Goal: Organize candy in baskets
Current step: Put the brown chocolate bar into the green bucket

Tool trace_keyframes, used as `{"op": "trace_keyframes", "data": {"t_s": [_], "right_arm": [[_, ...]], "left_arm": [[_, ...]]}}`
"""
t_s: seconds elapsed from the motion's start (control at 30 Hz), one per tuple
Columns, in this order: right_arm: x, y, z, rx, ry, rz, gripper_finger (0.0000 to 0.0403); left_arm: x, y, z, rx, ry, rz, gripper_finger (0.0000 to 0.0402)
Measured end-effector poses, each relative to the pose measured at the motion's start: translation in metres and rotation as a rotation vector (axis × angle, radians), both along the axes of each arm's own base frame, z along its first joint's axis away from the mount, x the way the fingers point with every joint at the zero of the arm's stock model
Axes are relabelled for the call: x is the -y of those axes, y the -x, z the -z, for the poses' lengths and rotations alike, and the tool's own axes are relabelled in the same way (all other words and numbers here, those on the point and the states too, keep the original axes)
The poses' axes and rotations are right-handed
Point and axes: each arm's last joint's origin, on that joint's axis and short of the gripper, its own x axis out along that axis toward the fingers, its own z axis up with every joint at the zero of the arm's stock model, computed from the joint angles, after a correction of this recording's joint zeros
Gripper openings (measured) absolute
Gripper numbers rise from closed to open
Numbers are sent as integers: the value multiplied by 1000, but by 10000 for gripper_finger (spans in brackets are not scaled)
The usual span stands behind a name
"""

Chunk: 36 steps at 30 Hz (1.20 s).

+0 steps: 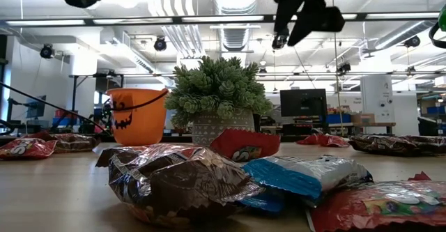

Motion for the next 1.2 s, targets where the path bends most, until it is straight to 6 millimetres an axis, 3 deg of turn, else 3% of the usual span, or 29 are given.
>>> {"op": "trace_keyframes", "data": {"t_s": [0.33,0.6,0.83,1.2], "right_arm": [[6,27,-9,-106,24,10,180],[7,39,-22,-68,23,33,180],[8,46,-27,-54,22,34,180],[15,45,-28,-49,33,103,180]], "left_arm": [[27,21,0,0,76,-15,209],[34,21,-2,34,134,-25,210],[34,4,-3,74,109,35,210],[48,-48,21,-162,-96,216,210]]}}
